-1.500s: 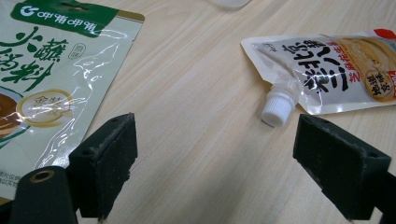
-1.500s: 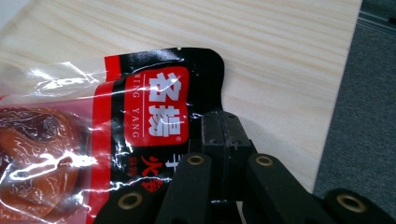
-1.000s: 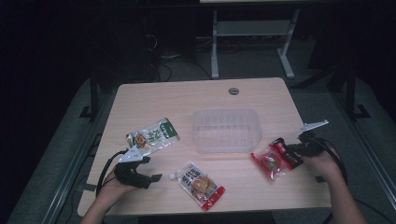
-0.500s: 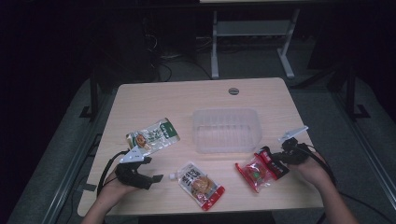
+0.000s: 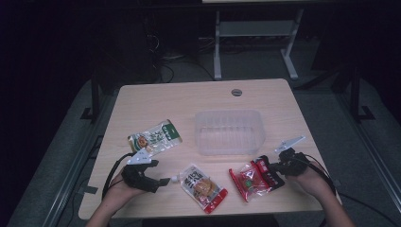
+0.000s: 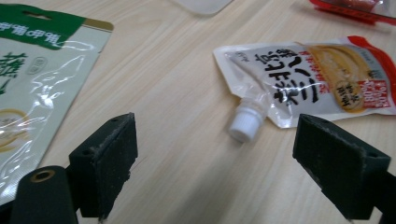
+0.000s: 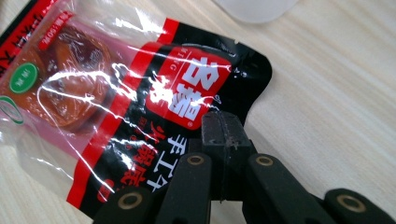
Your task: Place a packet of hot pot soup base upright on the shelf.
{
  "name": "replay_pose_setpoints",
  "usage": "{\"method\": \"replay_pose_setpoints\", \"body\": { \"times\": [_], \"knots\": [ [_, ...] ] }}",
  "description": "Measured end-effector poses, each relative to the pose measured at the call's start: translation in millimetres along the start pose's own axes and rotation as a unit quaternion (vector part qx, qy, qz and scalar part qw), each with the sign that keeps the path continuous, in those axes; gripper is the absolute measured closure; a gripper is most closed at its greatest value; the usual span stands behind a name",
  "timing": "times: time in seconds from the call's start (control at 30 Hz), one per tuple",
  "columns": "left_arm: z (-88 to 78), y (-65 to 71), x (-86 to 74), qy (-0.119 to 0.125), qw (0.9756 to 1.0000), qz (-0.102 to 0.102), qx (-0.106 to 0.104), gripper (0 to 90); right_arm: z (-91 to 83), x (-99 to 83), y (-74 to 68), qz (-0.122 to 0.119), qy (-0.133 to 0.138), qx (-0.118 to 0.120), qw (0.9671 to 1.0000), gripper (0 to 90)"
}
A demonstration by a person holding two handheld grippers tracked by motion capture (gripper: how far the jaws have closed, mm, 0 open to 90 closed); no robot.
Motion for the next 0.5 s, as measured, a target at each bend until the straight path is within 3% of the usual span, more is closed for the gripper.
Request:
{"method": "replay_pose_setpoints", "body": {
  "times": [0.1, 0.17, 0.23, 0.27, 0.5],
  "knots": [
    [1.8, 2.6, 4.9, 0.001, 1.0000, 0.007, -0.005, 18.6, -3.5, 0.4, 1.8, 0.009, 0.011, 0.002, 0.9999, 89.6],
    [6.2, 7.2, 13.3, -0.004, 0.9996, 0.025, -0.014, 19.2, -9.8, 0.4, 4.5, 0.021, 0.029, 0.011, 0.9993, 83.9],
    [8.4, 9.3, 16.3, -0.004, 0.9995, 0.025, -0.019, 19.2, -11.4, 0.2, 4.0, 0.024, 0.035, 0.012, 0.9990, 81.8],
    [10.8, 11.2, 19.2, -0.006, 0.9994, 0.026, -0.022, 19.2, -15.2, -0.8, 3.4, 0.023, 0.046, 0.009, 0.9986, 74.6],
    [29.3, 23.5, 40.0, -0.012, 0.9982, 0.040, -0.043, 19.3, -30.3, -9.7, 5.1, 0.058, 0.074, 0.005, 0.9956, 52.5]
  ]
}}
Point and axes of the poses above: each handheld gripper's, and its own axes: z roughly forward along the jaws, x roughly out of its top, y roughly to its right, the point moved 2 cm from there along z, roughly forward along the jaws, and after that the axes turned 13 degrees about z, right-handed, at the moved point
